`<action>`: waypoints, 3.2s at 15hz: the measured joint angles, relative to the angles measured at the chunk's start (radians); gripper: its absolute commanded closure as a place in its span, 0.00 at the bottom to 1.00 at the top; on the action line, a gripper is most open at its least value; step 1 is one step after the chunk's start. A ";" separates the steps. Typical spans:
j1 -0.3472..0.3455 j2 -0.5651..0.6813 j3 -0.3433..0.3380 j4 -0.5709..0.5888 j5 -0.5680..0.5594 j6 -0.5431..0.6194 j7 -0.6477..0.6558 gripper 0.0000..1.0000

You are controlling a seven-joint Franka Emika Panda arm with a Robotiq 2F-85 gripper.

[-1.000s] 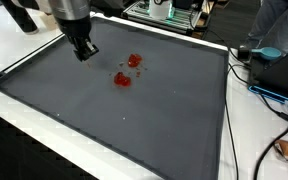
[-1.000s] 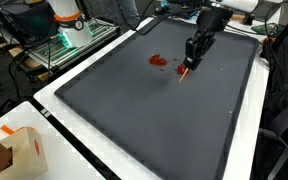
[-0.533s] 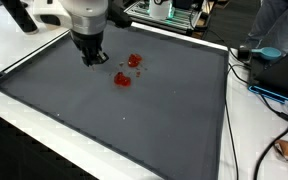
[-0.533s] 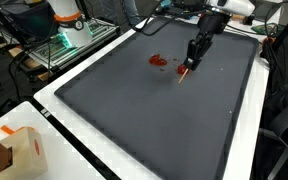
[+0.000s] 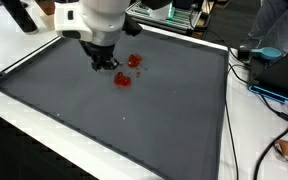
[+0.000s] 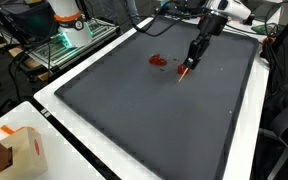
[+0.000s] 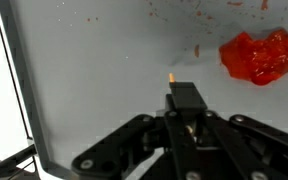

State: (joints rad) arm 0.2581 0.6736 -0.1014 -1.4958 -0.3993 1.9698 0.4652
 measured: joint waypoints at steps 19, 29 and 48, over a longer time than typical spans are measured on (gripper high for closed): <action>0.015 0.028 0.009 0.004 -0.016 -0.006 -0.065 0.97; -0.051 0.022 0.066 0.037 0.119 -0.006 -0.264 0.97; -0.190 -0.113 0.158 0.047 0.396 -0.043 -0.552 0.97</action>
State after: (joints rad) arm 0.0686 0.5605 0.0567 -1.4489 -0.0028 1.9272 -0.0868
